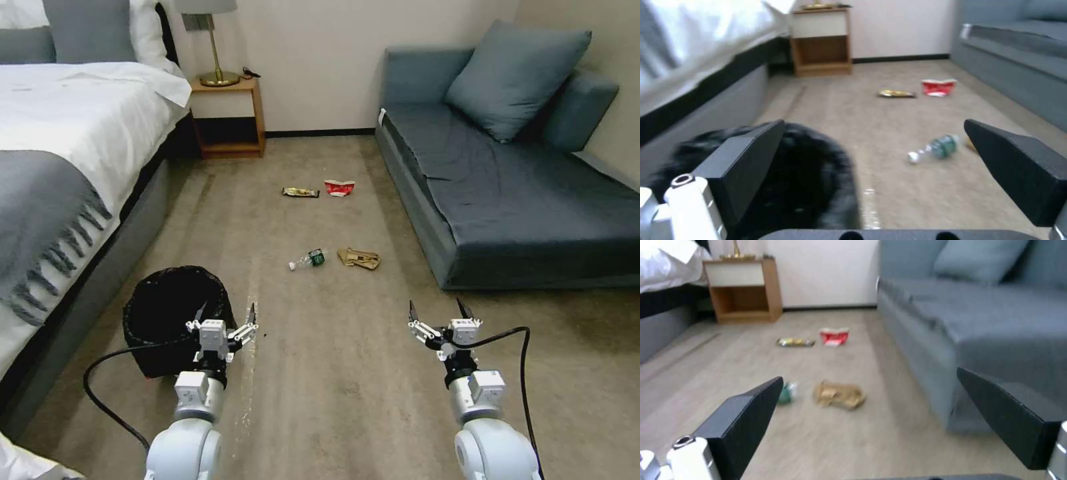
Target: Pick up the trash bin, then pick up the garbage on the floor and place it into the trash bin.
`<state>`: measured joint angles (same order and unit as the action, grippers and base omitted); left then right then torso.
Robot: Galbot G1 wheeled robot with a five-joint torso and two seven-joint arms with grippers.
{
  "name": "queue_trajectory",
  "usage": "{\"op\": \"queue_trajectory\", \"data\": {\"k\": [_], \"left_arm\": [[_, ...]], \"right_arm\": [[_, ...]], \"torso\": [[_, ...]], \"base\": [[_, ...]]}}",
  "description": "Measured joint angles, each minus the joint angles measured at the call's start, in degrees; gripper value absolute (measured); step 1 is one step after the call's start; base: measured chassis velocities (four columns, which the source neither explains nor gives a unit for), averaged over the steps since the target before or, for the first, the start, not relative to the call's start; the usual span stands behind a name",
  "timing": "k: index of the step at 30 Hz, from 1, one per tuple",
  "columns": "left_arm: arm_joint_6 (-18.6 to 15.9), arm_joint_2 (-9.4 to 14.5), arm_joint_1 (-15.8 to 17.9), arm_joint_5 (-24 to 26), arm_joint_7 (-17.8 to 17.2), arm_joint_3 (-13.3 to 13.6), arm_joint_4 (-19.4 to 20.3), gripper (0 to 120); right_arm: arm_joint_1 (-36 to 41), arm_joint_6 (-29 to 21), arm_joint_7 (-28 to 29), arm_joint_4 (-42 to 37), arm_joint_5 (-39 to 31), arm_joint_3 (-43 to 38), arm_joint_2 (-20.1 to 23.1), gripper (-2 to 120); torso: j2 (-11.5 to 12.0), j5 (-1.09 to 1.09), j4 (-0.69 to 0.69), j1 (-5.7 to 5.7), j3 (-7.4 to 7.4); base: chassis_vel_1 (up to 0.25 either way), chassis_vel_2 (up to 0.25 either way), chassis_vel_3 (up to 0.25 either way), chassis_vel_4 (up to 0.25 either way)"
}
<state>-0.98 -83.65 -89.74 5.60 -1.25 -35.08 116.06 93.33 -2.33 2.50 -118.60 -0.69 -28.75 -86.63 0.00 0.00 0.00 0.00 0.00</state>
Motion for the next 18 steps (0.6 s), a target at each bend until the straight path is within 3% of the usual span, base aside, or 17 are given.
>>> {"op": "queue_trajectory", "data": {"k": [5,6,9,14,18], "left_arm": [[-1.97,4.18,-1.86,10.37,-2.74,-6.51,2.94,100],[-1.97,4.18,-1.86,10.37,-2.74,-6.51,2.94,100],[-3.27,6.95,-3.08,17.17,-4.55,-10.78,4.87,100],[-4.1,9.07,-3.73,22.39,-5.88,-13.89,6.04,100],[-4.28,11.77,-0.26,26.35,-6.87,-15.71,3.77,100]], "right_arm": [[11.12,-5.97,6.42,-10.1,-1.87,6.77,-1.88,100],[11.12,-5.97,6.42,-10.1,-1.87,6.77,-1.88,100],[12.11,-7.24,3.88,-13.43,-4.2,4.07,0.05,100],[11.26,-6.84,2.96,-12.57,-4.58,3.04,0.67,100],[9.98,-5.73,2.54,-10.25,-4.6,2.82,0.99,100]], "torso": [[0.0,-0.02,0.02,0.01,-0.01],[0.0,-0.02,0.02,0.01,-0.01],[0.0,-0.06,-0.01,0.01,-0.01],[0.0,0.02,-0.01,0.01,-0.01],[0.0,-0.01,0.01,0.0,0.0]], "base": [[0.0,0.0,0.0,0.0],[0.0,0.0,0.0,0.0],[0.0,0.0,0.0,0.0],[0.0,0.0,0.0,0.0],[0.0,0.0,0.0,0.0]]}}
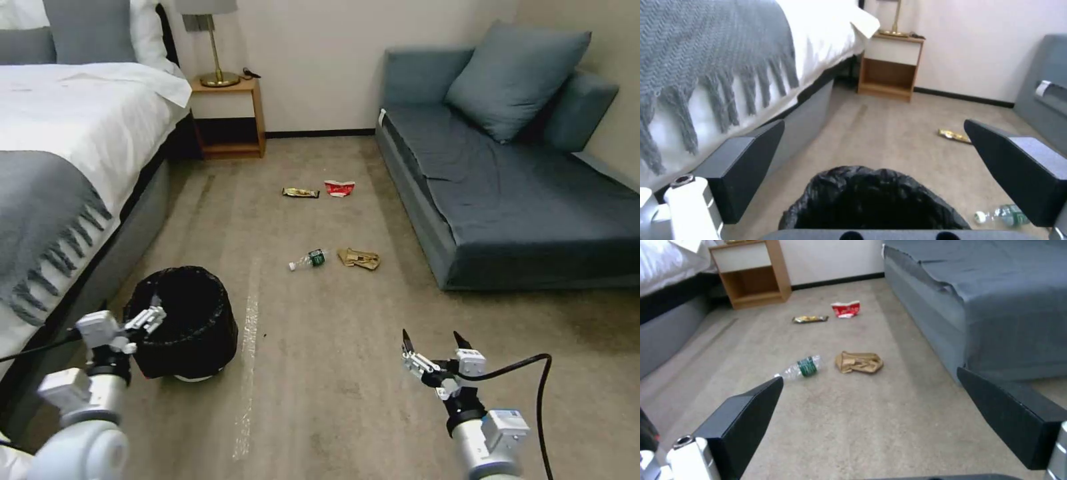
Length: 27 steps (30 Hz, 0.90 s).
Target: Pick up the trash bin, then pick up the garbage on the floor and place it into the trash bin.
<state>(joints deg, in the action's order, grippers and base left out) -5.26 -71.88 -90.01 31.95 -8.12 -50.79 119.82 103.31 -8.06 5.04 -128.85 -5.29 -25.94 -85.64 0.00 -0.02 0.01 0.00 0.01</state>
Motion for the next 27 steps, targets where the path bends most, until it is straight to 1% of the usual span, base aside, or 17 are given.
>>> {"op": "queue_trajectory", "data": {"k": [3,5,7,10,12,13,14,15,16,20,21,23,24,25,27], "left_arm": [[-0.14,0.34,0.95,0.89,-0.34,-0.14,-0.8,100],[-0.87,0.88,2.21,2.49,-1.1,-0.23,-1.84,98],[-1.11,1.04,2.54,2.89,-1.41,-0.25,-2.07,98],[-2.54,1.68,4.25,5.15,-3.59,-0.31,-2.79,99],[-2.96,1.83,4.58,5.64,-4.11,-0.35,-2.9,99],[-3.99,2.16,5.21,6.76,-5.21,-0.43,-3.01,99],[-4.27,2.25,5.34,7.07,-5.5,-0.46,-3.03,99],[-6.13,2.75,5.99,9.18,-7.46,-0.6,-3.13,99],[-6.13,2.75,5.99,9.18,-7.46,-0.6,-3.13,99],[-11.25,4.12,7.53,14.12,-12.06,-0.83,-4.33,99],[-11.25,4.12,7.53,14.12,-12.06,-0.83,-4.33,99],[-13.74,4.77,8.39,16.08,-13.66,-0.78,-5.7,99],[-14.35,4.96,8.87,16.57,-14.14,-0.57,-6.49,99],[-14.35,4.96,8.87,16.57,-14.14,-0.57,-6.49,99],[-15.07,5.12,9.91,16.83,-14.66,0.27,-8.37,98]], "right_arm": [[-0.55,0.51,-0.01,0.84,-0.03,-0.11,0.06,100],[-1.13,1.47,-0.02,2.09,-0.06,-0.12,0.12,100],[-1.29,1.71,-0.02,2.42,-0.06,-0.12,0.14,100],[-1.94,2.5,-0.05,3.67,-0.05,-0.18,0.21,100],[-2.07,2.66,-0.06,3.91,-0.04,-0.23,0.25,100],[-2.25,3.04,-0.09,4.28,-0.02,-0.36,0.35,100],[-2.31,3.17,-0.1,4.38,0.0,-0.42,0.38,100],[-2.46,3.66,-0.14,4.75,0.03,-0.67,0.5,100],[-2.46,3.66,-0.14,4.75,0.03,-0.67,0.5,100],[-2.4,5.28,-0.5,5.46,0.28,-1.68,0.71,100],[-2.4,5.28,-0.5,5.46,0.28,-1.68,0.71,100],[-2.1,5.99,-0.62,5.57,0.18,-2.06,0.69,100],[-1.92,6.15,-0.63,5.58,0.13,-2.16,0.62,100],[-1.92,6.15,-0.63,5.58,0.13,-2.16,0.62,100],[-1.47,6.5,-0.66,5.58,0.21,-2.23,0.3,100]], "torso": [[0.0,0.01,0.0,0.0,0.0],[0.0,0.01,-0.01,0.0,0.0],[0.0,0.01,-0.01,0.0,0.0],[0.0,0.01,0.0,0.0,0.0],[0.0,0.01,-0.01,0.0,0.0],[0.0,0.01,0.0,0.0,0.0],[0.0,0.01,0.0,0.0,0.0],[0.0,0.02,-0.01,0.0,0.0],[0.0,0.02,-0.01,0.0,0.0],[0.0,0.01,-0.01,0.0,0.0],[0.0,0.01,-0.01,0.0,0.0],[0.0,0.01,-0.01,0.0,0.0],[0.0,0.02,-0.01,0.0,0.0],[0.0,0.02,-0.01,0.0,0.0],[0.0,0.01,-0.01,0.0,0.0]], "base": [[0.0,0.0,0.0,0.0],[0.0,0.0,0.0,0.0],[0.0,0.0,0.0,0.0],[0.0,0.0,0.0,0.0],[0.0,0.0,0.0,0.0],[0.0,0.0,0.0,0.0],[0.0,0.0,0.0,0.0],[0.0,0.0,0.0,0.0],[0.0,0.0,0.0,0.0],[0.0,0.0,0.0,0.0],[0.0,0.0,0.0,0.0],[0.0,0.0,0.0,0.0],[0.0,0.0,0.0,0.0],[0.0,0.0,0.0,0.0],[0.0,0.0,0.0,0.0]]}}
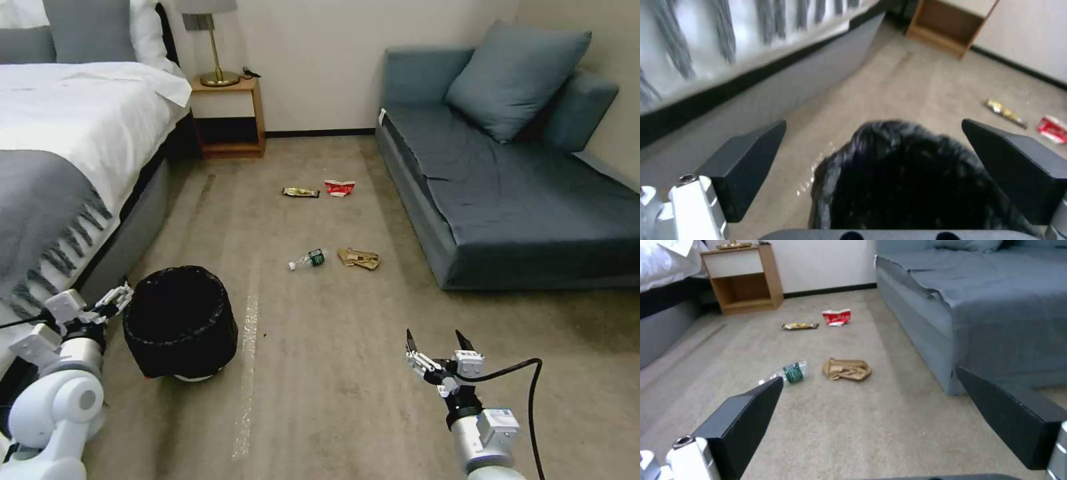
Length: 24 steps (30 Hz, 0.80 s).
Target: Pick up the trash bin, then pick up the garbage on the floor and place it into the trash bin.
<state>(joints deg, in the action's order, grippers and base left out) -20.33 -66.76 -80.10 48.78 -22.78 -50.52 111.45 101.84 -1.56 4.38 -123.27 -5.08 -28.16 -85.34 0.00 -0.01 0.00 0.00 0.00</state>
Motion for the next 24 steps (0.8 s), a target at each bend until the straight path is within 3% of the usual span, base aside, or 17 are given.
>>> {"op": "queue_trajectory", "data": {"k": [10,24], "left_arm": [[-2.31,-0.55,4.82,-0.08,-1.75,3.87,-10.24,98],[-0.79,-2.04,7.41,-1.55,-0.22,6.67,-17.6,99]], "right_arm": [[1.93,0.34,-0.08,-2.02,1.32,0.02,-1.51,100],[3.47,2.12,-0.88,-2.93,1.4,-0.47,-1.83,100]], "torso": [[0.0,0.0,0.0,0.0,0.0],[0.0,0.03,0.0,0.0,-0.01]], "base": [[0.0,0.0,0.0,0.0],[0.0,0.0,0.0,0.0]]}}
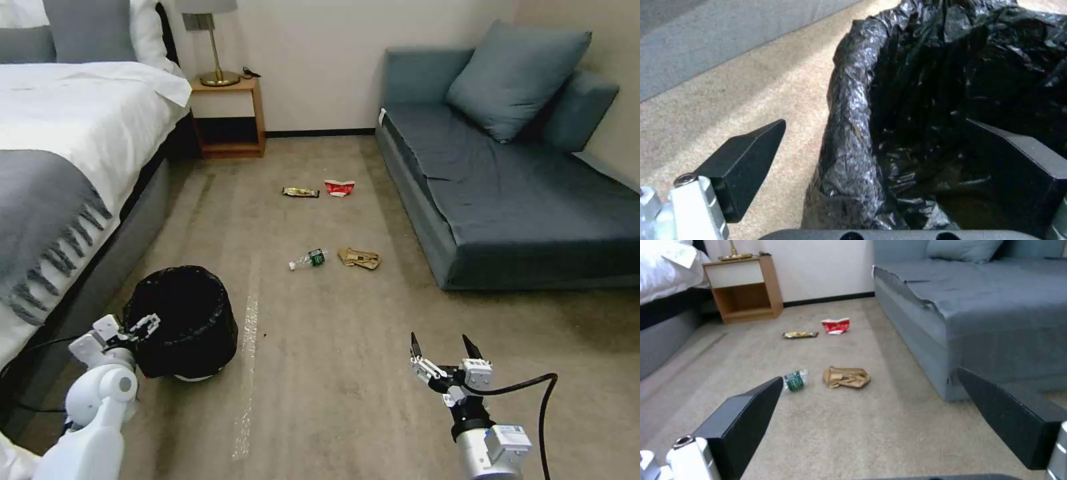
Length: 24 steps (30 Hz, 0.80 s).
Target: Pick up the trash bin, then pick up the garbage on the floor and place it into the trash bin.
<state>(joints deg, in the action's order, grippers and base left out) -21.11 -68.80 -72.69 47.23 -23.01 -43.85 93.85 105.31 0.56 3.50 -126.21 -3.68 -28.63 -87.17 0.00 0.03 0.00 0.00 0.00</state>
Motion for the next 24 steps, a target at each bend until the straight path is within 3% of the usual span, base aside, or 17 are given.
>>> {"op": "queue_trajectory", "data": {"k": [6,9,16,21,24], "left_arm": [[-0.06,0.01,1.06,0.26,0.15,0.19,-1.32,98],[-2.31,0.04,1.82,2.29,-0.71,0.19,-1.69,95],[-4.61,0.22,1.74,3.85,-0.64,0.15,-2.61,66],[-4.81,0.29,0.81,4.9,-0.41,-0.2,-2.28,53],[-5.28,0.37,-0.22,6.24,-0.4,-0.77,-1.35,36]], "right_arm": [[-0.11,-0.19,-0.07,-0.02,-0.05,0.13,0.03,100],[-0.13,-0.22,-0.26,-0.04,-0.05,0.63,-0.01,100],[-0.16,-0.53,-0.78,-0.7,-0.37,0.88,0.2,100],[-0.09,-0.71,-0.95,-0.96,-0.47,0.86,0.33,100],[-0.04,-1.27,-1.15,-1.68,-0.5,1.11,0.32,100]], "torso": [[0.0,0.03,-0.02,0.0,-0.01],[-0.01,0.07,-0.02,0.0,-0.01],[-0.02,0.07,-0.01,0.01,-0.02],[-0.02,0.05,-0.01,0.01,-0.02],[-0.01,0.0,-0.01,0.01,-0.01]], "base": [[0.0,0.0,0.0,0.0],[0.0,0.0,0.0,0.0],[0.0,0.0,0.0,0.0],[0.0,0.0,0.0,0.0],[0.0,0.0,0.0,0.0]]}}
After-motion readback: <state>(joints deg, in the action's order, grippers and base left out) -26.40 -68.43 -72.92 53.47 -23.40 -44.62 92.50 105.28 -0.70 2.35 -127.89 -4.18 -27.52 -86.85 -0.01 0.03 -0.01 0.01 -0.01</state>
